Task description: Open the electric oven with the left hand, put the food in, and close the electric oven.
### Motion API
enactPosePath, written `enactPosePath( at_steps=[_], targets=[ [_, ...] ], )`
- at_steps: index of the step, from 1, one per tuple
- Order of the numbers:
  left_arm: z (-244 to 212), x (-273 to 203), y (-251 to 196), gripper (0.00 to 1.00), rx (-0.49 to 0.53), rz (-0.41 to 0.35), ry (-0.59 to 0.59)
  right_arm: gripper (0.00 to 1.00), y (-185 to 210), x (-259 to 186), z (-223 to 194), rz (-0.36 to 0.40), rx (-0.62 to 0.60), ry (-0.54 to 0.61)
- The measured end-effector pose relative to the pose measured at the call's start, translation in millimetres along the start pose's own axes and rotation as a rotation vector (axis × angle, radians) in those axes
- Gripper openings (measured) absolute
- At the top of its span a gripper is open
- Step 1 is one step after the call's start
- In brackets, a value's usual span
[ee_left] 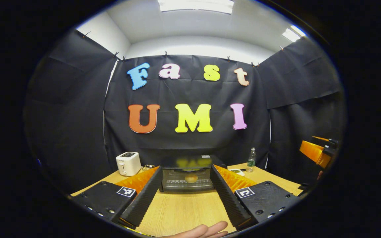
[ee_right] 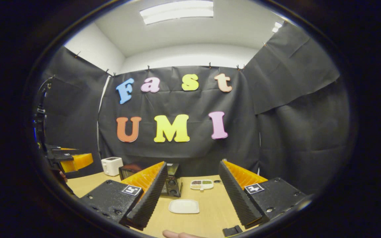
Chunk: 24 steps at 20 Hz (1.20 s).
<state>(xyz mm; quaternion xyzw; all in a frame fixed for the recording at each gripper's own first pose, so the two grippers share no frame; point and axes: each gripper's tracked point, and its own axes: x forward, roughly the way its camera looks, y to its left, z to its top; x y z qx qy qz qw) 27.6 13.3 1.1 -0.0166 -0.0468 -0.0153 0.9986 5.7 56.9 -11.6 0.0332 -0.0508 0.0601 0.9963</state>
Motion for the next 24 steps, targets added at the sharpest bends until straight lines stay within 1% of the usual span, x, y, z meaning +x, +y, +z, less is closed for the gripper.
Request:
enactPosePath(
  at_steps=[3, 8, 9, 10, 11, 12, 14, 15, 16, 17, 18, 19, 20, 21, 23, 24],
  targets=[
    [-7.3, -5.4, -4.0, 0.94, 0.029, -0.004, 0.02, 0.93, -6.2, -0.7, -1.2, -0.016, 0.014, -0.004],
    [-11.2, -4.8, -0.6, 0.96, 0.032, 0.018, 0.041, 0.93, -6.5, 4.0, -8.0, -0.022, 0.022, 0.025],
    [-11.6, -4.8, 0.3, 0.87, 0.033, 0.021, 0.04, 0.93, -6.8, 3.7, -6.9, -0.023, 0.021, 0.024],
    [-12.4, -5.2, 0.8, 0.96, 0.033, 0.022, 0.038, 0.93, -7.3, 3.2, -6.1, -0.024, 0.02, 0.022],
    [-11.1, -6.5, 1.4, 0.96, 0.032, 0.023, 0.035, 0.93, -6.5, 3.4, -6.3, -0.023, 0.019, 0.02],
    [-11.5, -6.6, 1.6, 0.87, 0.031, 0.023, 0.034, 0.93, -6.0, 3.8, -6.3, -0.022, 0.02, 0.02],
    [-10.0, -8.6, 3.2, 0.87, 0.031, 0.029, 0.023, 0.93, -3.9, 3.6, -7.1, -0.02, 0.02, 0.022],
    [-6.7, -10.4, 5.5, 0.96, 0.034, 0.037, 0.009, 0.93, -4.6, 3.9, -8.4, -0.024, 0.016, 0.024],
    [-4.6, -11.3, 7.6, 0.96, 0.038, 0.047, 0.0, 0.93, -5.8, 3.6, -7.9, -0.029, 0.011, 0.023],
    [-5.0, -11.7, 10.2, 1.0, 0.041, 0.057, -0.007, 0.93, -5.8, 3.7, -8.7, -0.031, 0.006, 0.023],
    [-3.6, -12.2, 11.1, 1.0, 0.043, 0.069, -0.014, 0.93, -5.1, 4.3, -8.8, -0.03, 0.005, 0.024],
    [-3.2, -13.0, 11.0, 0.96, 0.047, 0.069, -0.017, 0.93, -3.5, 3.4, -9.2, -0.028, 0.007, 0.025],
    [-4.2, -12.4, 9.0, 0.96, 0.048, 0.066, -0.015, 0.93, -2.9, 3.5, -8.7, -0.027, 0.008, 0.025],
    [-4.9, -12.5, 8.8, 0.87, 0.048, 0.065, -0.014, 0.94, -3.5, 3.0, -9.2, -0.027, 0.005, 0.025],
    [-5.7, -14.6, 7.2, 0.96, 0.049, 0.062, -0.011, 0.93, -3.5, 1.6, -8.7, -0.027, 0.002, 0.024],
    [-5.5, -14.2, 5.9, 0.96, 0.049, 0.061, -0.012, 0.93, -3.2, 1.7, -8.6, -0.026, 0.002, 0.024]
  ],
)
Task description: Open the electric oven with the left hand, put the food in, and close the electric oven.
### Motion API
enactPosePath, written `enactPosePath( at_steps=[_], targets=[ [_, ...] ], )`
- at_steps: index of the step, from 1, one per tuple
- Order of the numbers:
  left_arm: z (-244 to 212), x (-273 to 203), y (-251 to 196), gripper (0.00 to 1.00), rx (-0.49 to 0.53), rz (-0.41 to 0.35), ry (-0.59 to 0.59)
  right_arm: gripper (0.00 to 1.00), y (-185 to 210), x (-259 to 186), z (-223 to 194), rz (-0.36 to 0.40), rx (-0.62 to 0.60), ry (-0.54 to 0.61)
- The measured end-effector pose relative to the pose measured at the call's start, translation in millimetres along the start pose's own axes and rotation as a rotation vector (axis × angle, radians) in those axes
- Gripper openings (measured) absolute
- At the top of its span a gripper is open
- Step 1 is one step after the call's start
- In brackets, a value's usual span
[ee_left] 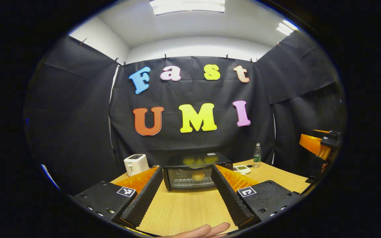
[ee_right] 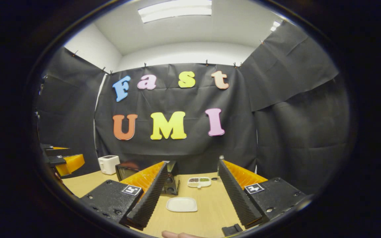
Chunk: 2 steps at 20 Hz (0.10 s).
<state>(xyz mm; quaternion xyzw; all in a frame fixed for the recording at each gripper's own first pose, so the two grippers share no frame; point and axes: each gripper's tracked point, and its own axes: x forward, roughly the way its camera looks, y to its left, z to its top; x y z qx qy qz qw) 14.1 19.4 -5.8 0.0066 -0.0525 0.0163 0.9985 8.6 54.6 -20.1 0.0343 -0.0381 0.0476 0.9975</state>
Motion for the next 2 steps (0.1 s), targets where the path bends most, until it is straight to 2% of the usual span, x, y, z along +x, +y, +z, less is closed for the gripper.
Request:
enactPosePath(
  at_steps=[2],
  targets=[
    [0.3, 0.6, -2.1, 0.96, -0.001, -0.007, 0.001, 0.93, 0.5, 1.8, -2.3, 0.002, 0.001, 0.005]
  ],
)
